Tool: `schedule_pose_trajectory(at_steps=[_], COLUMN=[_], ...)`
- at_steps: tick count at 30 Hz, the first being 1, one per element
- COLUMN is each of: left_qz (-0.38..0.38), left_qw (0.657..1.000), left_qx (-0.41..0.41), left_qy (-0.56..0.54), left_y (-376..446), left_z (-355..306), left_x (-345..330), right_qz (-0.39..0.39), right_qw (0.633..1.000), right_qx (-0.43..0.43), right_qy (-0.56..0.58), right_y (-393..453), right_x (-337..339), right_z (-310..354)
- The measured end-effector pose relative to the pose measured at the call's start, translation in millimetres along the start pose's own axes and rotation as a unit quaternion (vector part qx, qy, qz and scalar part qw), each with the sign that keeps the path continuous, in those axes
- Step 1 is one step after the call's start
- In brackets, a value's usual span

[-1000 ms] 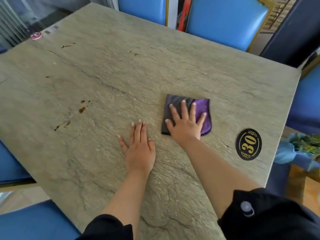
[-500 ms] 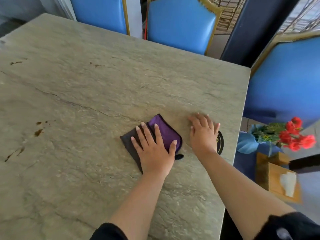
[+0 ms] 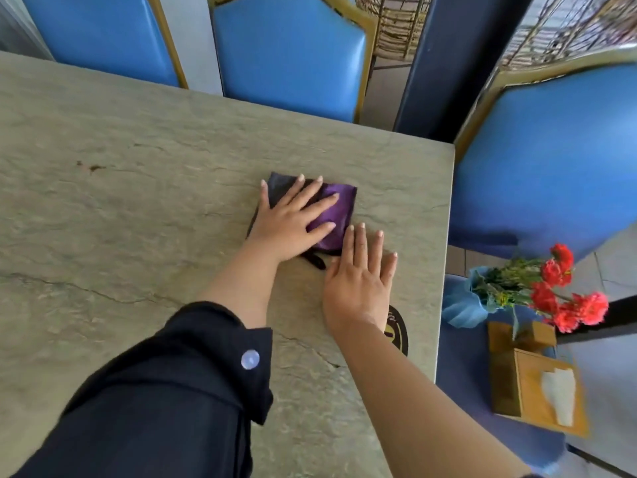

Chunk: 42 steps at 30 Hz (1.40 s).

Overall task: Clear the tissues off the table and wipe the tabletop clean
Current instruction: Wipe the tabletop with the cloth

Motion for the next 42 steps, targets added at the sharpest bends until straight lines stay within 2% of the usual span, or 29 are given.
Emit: schedule_pose_trajectory(at_steps=[2,5,7,10,15,18,20,23,24,26,28,31,34,35,36,37,40,42], left_qz=[0.003,-0.012,-0.013,-0.027,-0.024,-0.029,-0.033,-0.021,-0.021,-0.023,-0.026,-0.009,0.015,0.027,0.033,0.028,-0.002,-0.002], left_qw=[0.996,0.958,0.944,0.956,0.987,0.996,0.993,0.96,0.948,0.951,0.971,0.995,0.993,0.989,0.99,0.995,0.99,0.982], left_qx=[0.092,0.283,0.327,0.289,0.157,0.069,0.102,0.28,0.317,0.309,0.235,0.074,-0.097,-0.125,-0.118,-0.074,0.137,0.184], left_qy=[-0.017,-0.045,-0.035,-0.031,0.02,0.044,0.042,-0.01,-0.015,0.005,0.037,0.062,0.067,0.069,0.069,0.064,0.033,0.036], left_y=[6.9,-13.9,-36.0,-69.8,-156.9,-211.6,-238.0,-280.7,-289.6,-300.1,-315.3,-364.1,-421.2,-432.1,-437.7,-438.6,-433.2,-429.4], left_z=[38.3,84.2,81.1,43.1,-23.3,-17.8,17.6,77.3,83.9,69.6,36.6,-10.2,-12.9,1.1,18.7,38.6,75.6,69.5], left_x=[3.5,3.8,3.2,1.3,-9.6,-10.2,-9.0,-9.4,-10.3,-10.3,-11.0,-18.5,-18.8,-18.6,-18.2,-16.3,-13.8,-15.3], right_qz=[0.003,0.006,0.007,0.005,0.013,0.014,0.024,0.046,0.051,0.055,0.054,0.054,0.054,0.051,0.048,0.045,0.034,0.03], right_qw=[1.0,1.0,1.0,1.0,0.998,0.997,0.994,0.988,0.987,0.986,0.987,0.989,0.99,0.99,0.99,0.99,0.992,0.994], right_qx=[0.004,0.008,0.01,0.015,0.05,0.078,0.094,0.133,0.14,0.143,0.129,0.096,0.079,0.076,0.074,0.072,0.071,0.074], right_qy=[0.001,-0.01,-0.015,-0.019,-0.025,0.009,0.04,0.06,0.062,0.067,0.081,0.098,0.103,0.107,0.109,0.11,0.096,0.076], right_y=[-0.5,-0.5,-1.4,-3.7,-20.5,-63.2,-95.8,-145.2,-158.2,-180.4,-199.7,-228.1,-258.2,-269.0,-279.8,-290.3,-314.7,-321.4], right_x=[-1.3,-1.0,-0.1,2.6,0.4,-7.7,-15.7,-26.4,-29.8,-34.6,-37.5,-40.0,-43.9,-45.7,-47.7,-50.4,-57.0,-59.3], right_z=[0.4,0.2,0.9,2.7,12.5,31.1,41.6,59.8,64.4,70.5,73.2,73.4,76.0,77.7,79.6,81.6,86.2,87.2])
Point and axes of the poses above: each hand's wrist, its own y-axis towards the middle knuckle, its own x-axis out of the back of the hand, z = x × y, the point moved 6 cm from there along y, towards the middle knuckle, and after that the axes turned 11 degrees about -x, right-handed, at the moved point
